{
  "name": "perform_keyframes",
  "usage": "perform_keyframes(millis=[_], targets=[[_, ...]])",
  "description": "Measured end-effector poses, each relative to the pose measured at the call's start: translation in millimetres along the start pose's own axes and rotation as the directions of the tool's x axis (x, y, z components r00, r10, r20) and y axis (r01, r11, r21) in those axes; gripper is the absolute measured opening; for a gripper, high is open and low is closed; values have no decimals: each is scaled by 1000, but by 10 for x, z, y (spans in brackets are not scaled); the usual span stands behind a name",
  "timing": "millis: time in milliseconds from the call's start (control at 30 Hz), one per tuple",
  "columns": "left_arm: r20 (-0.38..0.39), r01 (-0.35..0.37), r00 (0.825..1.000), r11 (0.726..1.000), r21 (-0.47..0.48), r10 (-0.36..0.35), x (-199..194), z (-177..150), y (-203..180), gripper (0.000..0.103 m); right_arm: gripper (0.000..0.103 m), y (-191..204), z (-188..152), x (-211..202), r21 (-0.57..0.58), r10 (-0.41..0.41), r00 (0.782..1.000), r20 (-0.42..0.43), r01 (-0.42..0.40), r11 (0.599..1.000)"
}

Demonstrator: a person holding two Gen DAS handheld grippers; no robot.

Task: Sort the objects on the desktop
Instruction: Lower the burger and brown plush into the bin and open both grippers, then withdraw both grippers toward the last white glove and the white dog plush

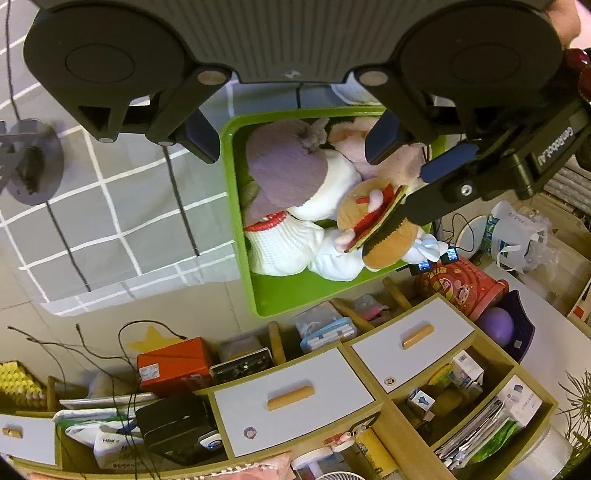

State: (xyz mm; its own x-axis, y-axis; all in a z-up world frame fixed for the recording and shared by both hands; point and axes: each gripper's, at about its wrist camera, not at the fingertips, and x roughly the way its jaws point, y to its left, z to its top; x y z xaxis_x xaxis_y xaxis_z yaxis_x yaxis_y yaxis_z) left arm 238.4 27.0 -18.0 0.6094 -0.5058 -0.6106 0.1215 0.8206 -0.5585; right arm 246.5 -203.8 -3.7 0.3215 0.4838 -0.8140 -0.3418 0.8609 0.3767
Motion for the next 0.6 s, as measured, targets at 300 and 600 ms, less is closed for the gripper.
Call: perform_keyframes(millis=[300,600], targets=[[-53,-47,997,998,38,49,-264,-67,39,102,88,-37,-81,-213,-46,-55,998,3,55,997],[-119,-88,988,995,49,93,-491,-183,210,102,88,-64,-208,-384,-82,-86,996,-17,84,993]])
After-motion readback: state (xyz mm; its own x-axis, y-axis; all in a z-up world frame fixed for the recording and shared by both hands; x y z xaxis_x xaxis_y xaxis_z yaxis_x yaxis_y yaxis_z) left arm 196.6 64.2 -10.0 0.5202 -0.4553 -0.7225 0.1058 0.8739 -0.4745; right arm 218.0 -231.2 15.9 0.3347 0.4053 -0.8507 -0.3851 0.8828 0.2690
